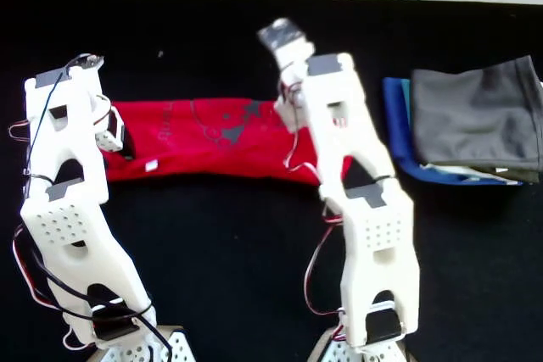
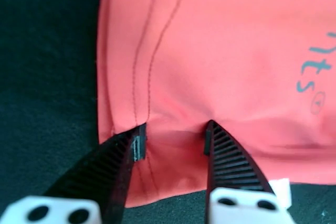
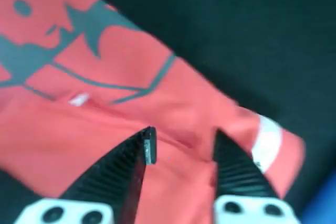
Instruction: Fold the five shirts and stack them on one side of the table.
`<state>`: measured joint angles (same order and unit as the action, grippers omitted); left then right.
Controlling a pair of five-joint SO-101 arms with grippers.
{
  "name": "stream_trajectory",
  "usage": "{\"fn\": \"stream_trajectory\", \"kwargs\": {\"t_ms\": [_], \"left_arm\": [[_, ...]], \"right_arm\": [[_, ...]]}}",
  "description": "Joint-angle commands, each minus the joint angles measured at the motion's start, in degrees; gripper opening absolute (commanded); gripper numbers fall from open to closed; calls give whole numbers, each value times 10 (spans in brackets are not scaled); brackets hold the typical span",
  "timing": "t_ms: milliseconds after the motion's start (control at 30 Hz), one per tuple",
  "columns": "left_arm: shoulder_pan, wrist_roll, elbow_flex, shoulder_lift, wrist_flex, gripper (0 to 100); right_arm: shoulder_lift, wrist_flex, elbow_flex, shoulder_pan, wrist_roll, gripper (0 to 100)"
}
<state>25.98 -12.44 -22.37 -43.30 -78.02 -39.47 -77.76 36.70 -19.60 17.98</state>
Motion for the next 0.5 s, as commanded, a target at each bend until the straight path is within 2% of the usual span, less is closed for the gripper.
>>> {"fn": "stream_trajectory", "kwargs": {"t_ms": [0,200,400,467], "left_arm": [[-4,3,0,-7,12,196],[-4,3,0,-7,12,196],[-4,4,-16,7,10,196],[-4,18,-42,32,-27,196]], "right_arm": [[7,-44,71,4,-11,224],[7,-145,157,1,-12,224],[9,-234,211,-40,-13,224],[22,-234,215,-42,-13,224]]}}
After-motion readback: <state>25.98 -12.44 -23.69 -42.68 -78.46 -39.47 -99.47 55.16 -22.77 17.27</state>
